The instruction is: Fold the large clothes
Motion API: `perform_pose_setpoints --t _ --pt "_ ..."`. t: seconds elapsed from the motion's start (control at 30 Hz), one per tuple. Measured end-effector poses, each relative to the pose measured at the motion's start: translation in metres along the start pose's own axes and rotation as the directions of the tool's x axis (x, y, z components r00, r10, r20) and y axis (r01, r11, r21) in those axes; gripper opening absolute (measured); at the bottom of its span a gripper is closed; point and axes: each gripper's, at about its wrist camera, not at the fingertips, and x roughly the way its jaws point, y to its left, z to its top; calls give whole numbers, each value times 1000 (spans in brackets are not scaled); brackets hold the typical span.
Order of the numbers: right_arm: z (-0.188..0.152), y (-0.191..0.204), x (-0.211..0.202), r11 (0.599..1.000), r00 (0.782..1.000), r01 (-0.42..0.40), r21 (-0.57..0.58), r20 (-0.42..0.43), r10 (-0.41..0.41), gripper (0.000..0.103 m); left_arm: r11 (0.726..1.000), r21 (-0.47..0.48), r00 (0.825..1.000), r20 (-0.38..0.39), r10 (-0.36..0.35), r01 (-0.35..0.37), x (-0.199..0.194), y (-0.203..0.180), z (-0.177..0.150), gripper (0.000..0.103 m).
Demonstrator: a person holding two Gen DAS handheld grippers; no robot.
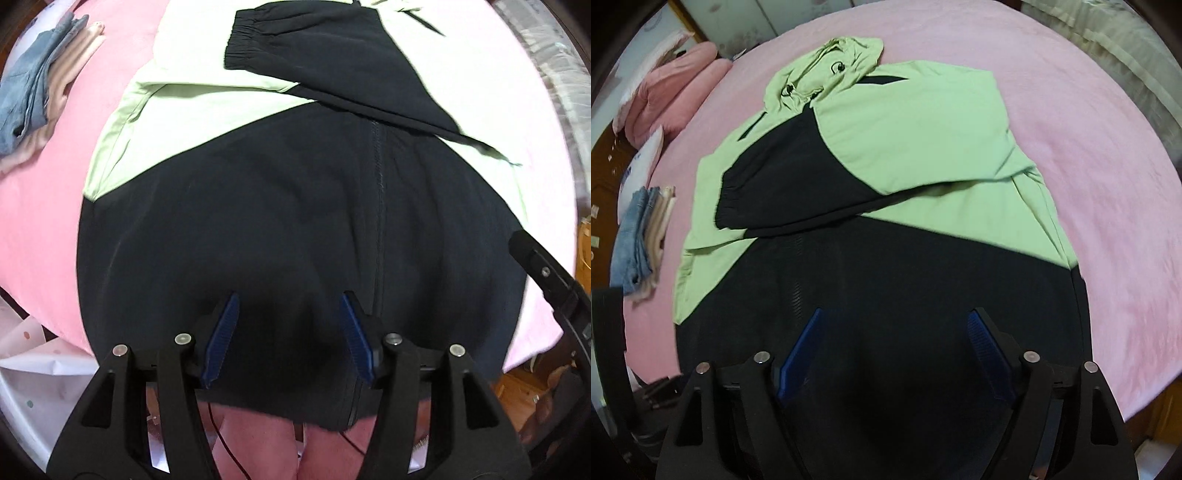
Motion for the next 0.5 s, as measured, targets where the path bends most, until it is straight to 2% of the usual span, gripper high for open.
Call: perform_pose_setpoints --t 0.1,0.2,0.33,0.4,0.5 --pt "-23 12 -30 999 999 29 36 31 -30 82 1000 19 1000 18 -5 4 -19 15 -24 59" --pt "-43 17 -56 998 998 29 52 62 -32 82 1000 12 1000 26 -5 5 -35 35 -35 60" --pt "-61 24 -76 998 995 -45 38 87 42 82 999 -41 998 48 -32 34 -51 61 -52 60" --pt "-71 24 -84 996 992 -77 42 104 73 82 995 -91 995 88 -41 49 -53 75 -53 60" --pt "-87 17 -87 991 988 -118 63 108 111 86 987 -154 987 158 -13 38 -50 91 -66 60"
